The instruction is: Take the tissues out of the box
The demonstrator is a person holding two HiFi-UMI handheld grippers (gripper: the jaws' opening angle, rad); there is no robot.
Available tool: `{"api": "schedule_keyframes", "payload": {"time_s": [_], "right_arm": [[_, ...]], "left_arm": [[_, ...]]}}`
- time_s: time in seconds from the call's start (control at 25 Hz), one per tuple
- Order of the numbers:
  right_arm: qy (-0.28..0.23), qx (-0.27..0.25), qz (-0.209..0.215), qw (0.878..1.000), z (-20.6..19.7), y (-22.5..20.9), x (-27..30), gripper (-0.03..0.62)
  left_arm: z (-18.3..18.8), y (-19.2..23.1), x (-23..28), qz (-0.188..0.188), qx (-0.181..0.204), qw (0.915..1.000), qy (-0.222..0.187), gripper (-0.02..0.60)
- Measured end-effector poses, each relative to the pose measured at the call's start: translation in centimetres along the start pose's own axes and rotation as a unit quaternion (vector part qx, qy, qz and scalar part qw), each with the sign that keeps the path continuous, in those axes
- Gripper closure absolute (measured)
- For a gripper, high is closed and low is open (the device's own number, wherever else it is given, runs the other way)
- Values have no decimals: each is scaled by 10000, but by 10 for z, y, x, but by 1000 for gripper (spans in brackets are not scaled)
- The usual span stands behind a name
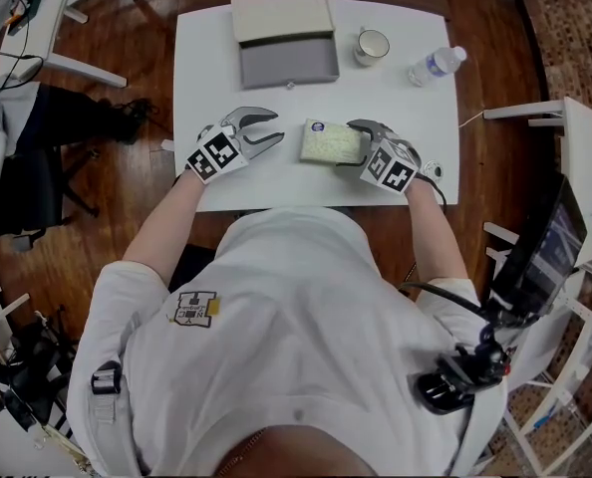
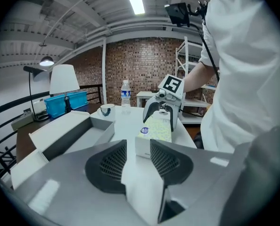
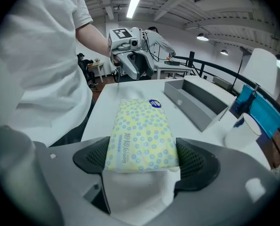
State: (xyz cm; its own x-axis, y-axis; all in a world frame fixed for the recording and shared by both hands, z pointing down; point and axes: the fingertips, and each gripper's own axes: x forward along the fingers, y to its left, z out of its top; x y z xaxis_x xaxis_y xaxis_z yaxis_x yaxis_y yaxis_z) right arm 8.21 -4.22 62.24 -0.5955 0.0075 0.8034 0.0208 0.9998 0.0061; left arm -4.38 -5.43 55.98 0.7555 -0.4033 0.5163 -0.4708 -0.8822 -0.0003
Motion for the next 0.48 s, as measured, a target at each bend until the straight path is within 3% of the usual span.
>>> {"api": "schedule_keyframes", "payload": {"time_s": [0.24, 0.48], "right_arm": [[-384, 107, 4, 9992, 13, 2, -15, 143], [-853, 324, -324, 9953, 40, 16, -48, 143]], "left_arm": [[4, -8, 0, -98, 94, 9999, -47, 451], [15, -34, -8, -280, 253, 9991, -217, 451]]}}
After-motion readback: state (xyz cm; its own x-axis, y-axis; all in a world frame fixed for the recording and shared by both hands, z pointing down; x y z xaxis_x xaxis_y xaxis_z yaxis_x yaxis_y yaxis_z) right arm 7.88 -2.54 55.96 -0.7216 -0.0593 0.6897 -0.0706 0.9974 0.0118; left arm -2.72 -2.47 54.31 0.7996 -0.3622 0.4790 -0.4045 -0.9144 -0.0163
